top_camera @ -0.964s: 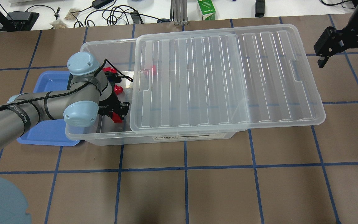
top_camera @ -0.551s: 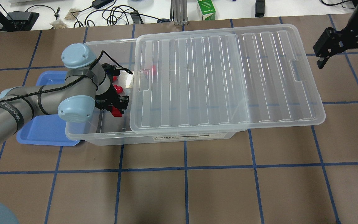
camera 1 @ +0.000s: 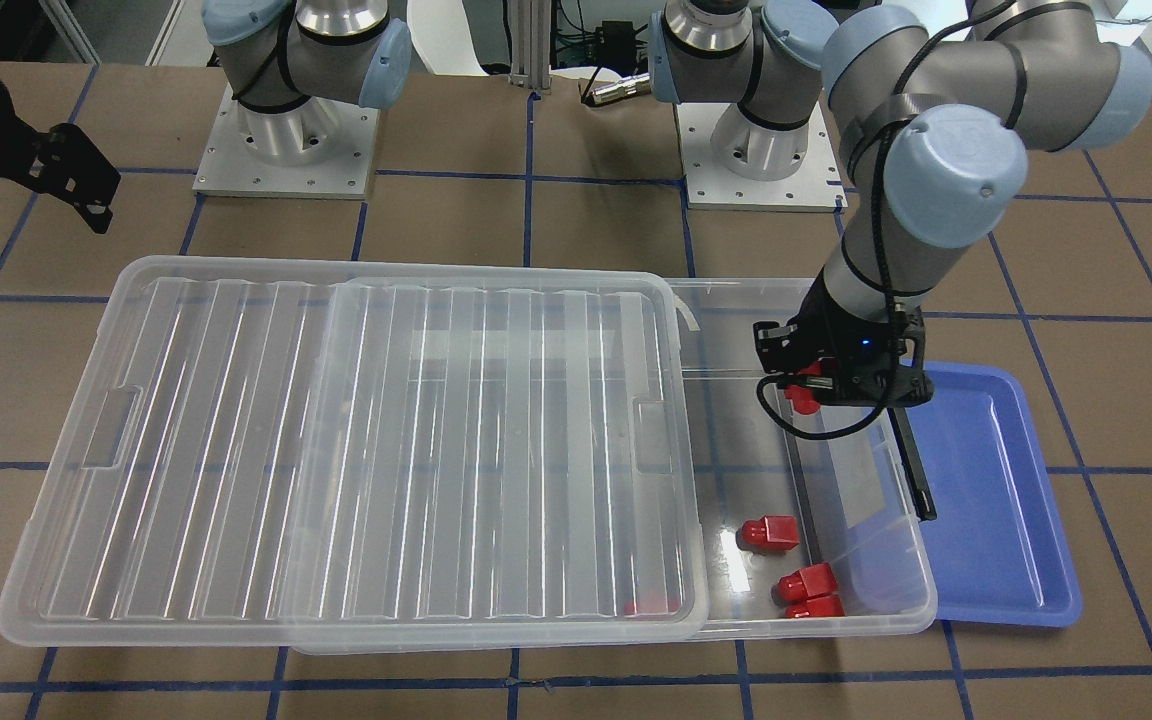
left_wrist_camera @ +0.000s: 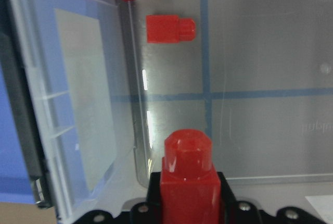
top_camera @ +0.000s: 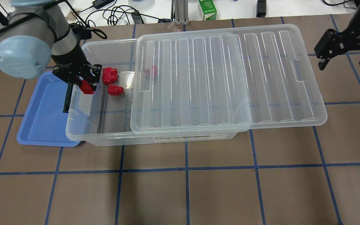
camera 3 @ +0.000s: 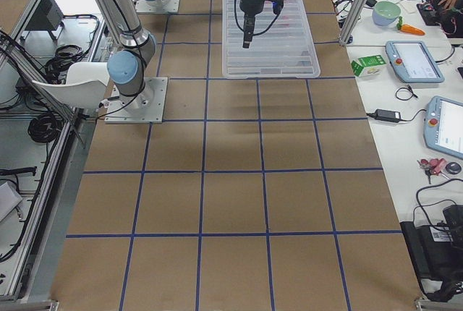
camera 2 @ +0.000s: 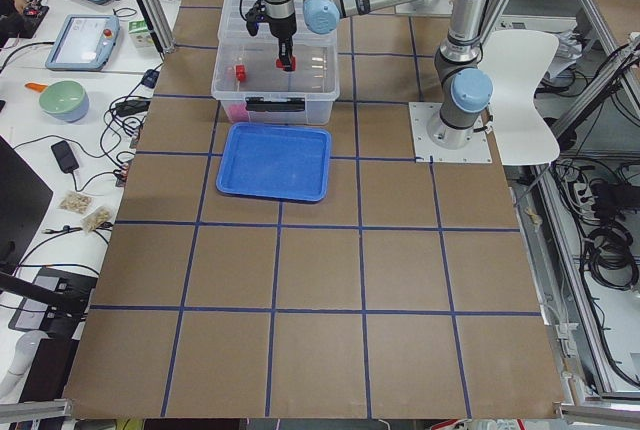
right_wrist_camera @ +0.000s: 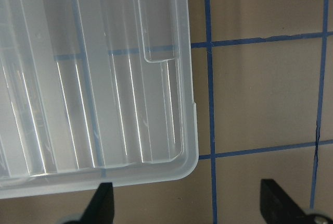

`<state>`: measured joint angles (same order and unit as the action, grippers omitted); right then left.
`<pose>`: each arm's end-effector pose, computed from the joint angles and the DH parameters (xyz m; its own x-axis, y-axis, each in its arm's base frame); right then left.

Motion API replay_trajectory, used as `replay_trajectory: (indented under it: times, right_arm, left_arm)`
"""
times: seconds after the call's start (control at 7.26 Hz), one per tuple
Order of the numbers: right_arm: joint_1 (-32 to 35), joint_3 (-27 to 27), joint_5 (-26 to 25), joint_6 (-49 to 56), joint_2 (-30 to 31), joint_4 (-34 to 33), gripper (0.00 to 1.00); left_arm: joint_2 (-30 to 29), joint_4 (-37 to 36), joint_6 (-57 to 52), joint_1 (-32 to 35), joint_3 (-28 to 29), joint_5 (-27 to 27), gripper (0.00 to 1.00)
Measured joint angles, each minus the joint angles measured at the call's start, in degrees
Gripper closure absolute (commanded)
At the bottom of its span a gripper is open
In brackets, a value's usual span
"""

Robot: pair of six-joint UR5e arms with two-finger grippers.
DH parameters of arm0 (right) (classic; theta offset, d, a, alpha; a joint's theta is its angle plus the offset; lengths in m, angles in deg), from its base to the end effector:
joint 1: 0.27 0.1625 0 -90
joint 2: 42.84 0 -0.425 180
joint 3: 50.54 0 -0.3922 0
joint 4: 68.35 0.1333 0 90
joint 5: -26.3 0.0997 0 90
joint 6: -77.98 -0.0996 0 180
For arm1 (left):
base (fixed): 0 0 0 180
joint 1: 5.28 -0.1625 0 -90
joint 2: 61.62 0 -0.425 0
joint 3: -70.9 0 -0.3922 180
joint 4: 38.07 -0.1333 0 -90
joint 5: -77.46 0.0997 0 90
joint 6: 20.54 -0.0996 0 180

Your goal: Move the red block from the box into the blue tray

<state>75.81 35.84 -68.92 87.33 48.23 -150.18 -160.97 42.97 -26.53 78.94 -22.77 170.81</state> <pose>0.0060 -0.4923 0.5144 -0.9941 0.0737 0.0797 0.0797 0.9940 0.0746 -0.0721 -0.5536 0.3873 -0.9987 0.0077 -0.0506 0.0038 0.9971 0.0765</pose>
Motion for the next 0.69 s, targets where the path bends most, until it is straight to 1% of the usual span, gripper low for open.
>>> replay_trajectory:
  times: [0.14, 0.41, 0.69]
  right_arm:
    - [0.0, 0.04, -0.01, -0.03, -0.12, -0.03, 0.0]
    - [-0.04, 0.09, -0.48, 0.48, -0.46, -0.24, 0.0]
    - [-0.05, 0.1, -0.67, 0.78, -0.61, -0.59, 0.0]
  left_arm:
    - [0.04, 0.94, -3.55, -2.52, 1.16, 0.35, 0.95]
    - [-0.84, 1.05, -13.45, -9.91, 1.64, 0.34, 0.95]
    - [-3.32, -2.45, -24.63, -16.08, 0.56, -0.83, 0.95]
